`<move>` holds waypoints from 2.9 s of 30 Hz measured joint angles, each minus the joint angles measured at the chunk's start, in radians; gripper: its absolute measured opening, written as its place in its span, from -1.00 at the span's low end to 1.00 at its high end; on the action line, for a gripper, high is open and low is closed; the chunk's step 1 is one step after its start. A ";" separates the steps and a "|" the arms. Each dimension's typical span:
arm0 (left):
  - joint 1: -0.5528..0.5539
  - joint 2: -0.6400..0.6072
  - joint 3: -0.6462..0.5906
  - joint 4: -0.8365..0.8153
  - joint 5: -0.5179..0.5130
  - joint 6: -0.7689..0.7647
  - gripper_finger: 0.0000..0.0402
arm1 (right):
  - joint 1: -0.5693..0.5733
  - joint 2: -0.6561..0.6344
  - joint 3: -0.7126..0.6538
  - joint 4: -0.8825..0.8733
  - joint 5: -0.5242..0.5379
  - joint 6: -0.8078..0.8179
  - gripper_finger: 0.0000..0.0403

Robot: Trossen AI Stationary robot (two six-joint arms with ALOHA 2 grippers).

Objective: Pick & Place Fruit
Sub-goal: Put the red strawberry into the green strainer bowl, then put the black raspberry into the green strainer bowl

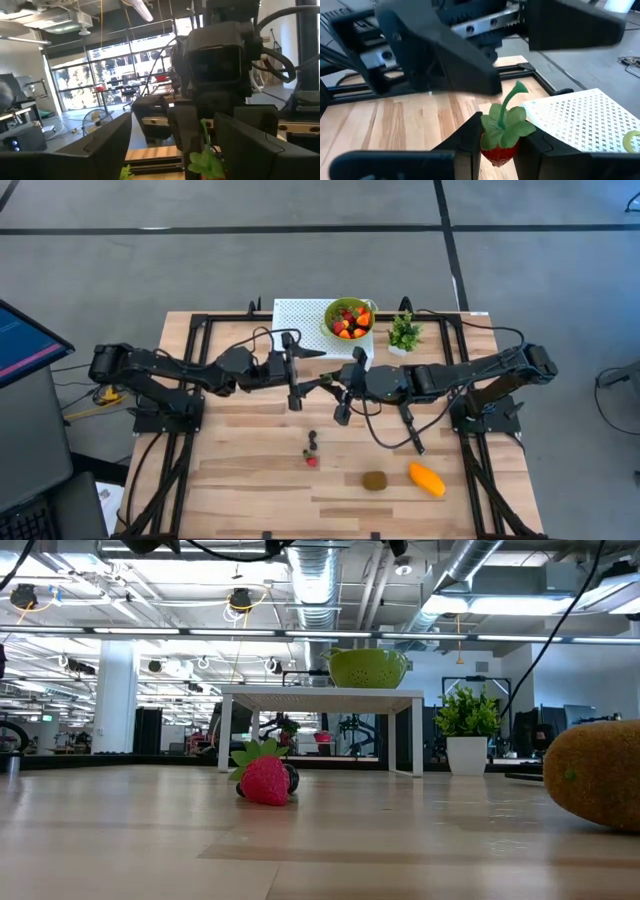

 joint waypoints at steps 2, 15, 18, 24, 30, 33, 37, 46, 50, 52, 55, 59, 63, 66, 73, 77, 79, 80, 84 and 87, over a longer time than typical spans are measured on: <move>0.000 -0.005 0.000 0.005 -0.009 0.008 0.39 | 0.000 -0.008 0.000 -0.022 0.000 0.000 -0.61; 0.009 -0.043 0.000 -0.002 -0.171 0.033 0.40 | -0.136 -0.122 0.000 -0.225 0.000 0.032 -0.61; 0.009 -0.045 0.000 0.000 -0.173 0.033 0.40 | -0.208 -0.139 0.000 -0.281 0.000 0.027 -0.61; 0.009 -0.045 0.000 -0.001 -0.173 0.033 0.40 | -0.359 -0.164 0.000 -0.349 -0.005 0.027 -0.61; 0.009 -0.045 0.000 -0.002 -0.173 0.033 0.40 | -0.502 -0.155 0.000 -0.347 -0.153 0.045 -0.61; 0.009 -0.044 0.000 -0.002 -0.173 0.033 0.40 | -0.555 -0.122 0.000 -0.322 -0.211 0.053 -0.61; 0.009 -0.044 0.000 -0.003 -0.172 0.033 0.40 | -0.605 -0.074 0.003 -0.278 -0.271 0.060 -0.61; 0.009 -0.043 0.000 -0.012 -0.172 0.033 0.40 | -0.636 -0.011 0.000 -0.276 -0.290 0.060 -0.61; 0.009 -0.043 0.000 -0.013 -0.172 0.033 0.40 | -0.639 -0.012 0.000 -0.272 -0.290 0.060 -0.59; 0.009 -0.043 0.000 -0.015 -0.172 0.033 0.40 | -0.640 -0.012 0.000 -0.273 -0.290 0.061 -0.56; 0.009 -0.043 0.000 -0.016 -0.172 0.033 0.40 | -0.640 -0.012 0.000 -0.273 -0.290 0.076 -0.50; 0.009 -0.043 0.000 -0.024 -0.172 0.033 0.40 | -0.640 -0.012 0.000 -0.273 -0.290 0.076 -0.39; 0.009 -0.043 0.000 -0.024 -0.172 0.033 0.40 | -0.642 -0.012 0.000 -0.273 -0.289 0.076 -0.29; 0.009 -0.043 0.000 -0.024 -0.172 0.032 0.40 | -0.648 -0.012 0.000 -0.273 -0.289 0.078 -0.22; 0.009 -0.043 0.000 -0.022 -0.171 0.033 0.40 | -0.634 -0.039 0.000 -0.260 -0.288 0.090 -0.12; 0.009 -0.043 0.000 -0.022 -0.170 0.030 0.40 | -0.604 -0.068 0.001 -0.228 -0.288 0.089 -0.14; 0.009 -0.043 0.000 -0.025 -0.170 0.014 0.40 | -0.583 -0.084 0.009 -0.228 -0.288 0.087 -0.16; 0.009 -0.043 0.000 -0.028 -0.170 0.007 0.40 | -0.571 -0.090 0.015 -0.227 -0.288 0.087 -0.17; 0.008 -0.043 0.000 -0.032 -0.170 0.003 0.40 | -0.508 -0.111 0.046 -0.227 -0.289 0.087 -0.21; 0.002 -0.043 0.000 -0.039 -0.170 0.003 0.40 | -0.449 -0.120 0.075 -0.227 -0.289 0.087 -0.24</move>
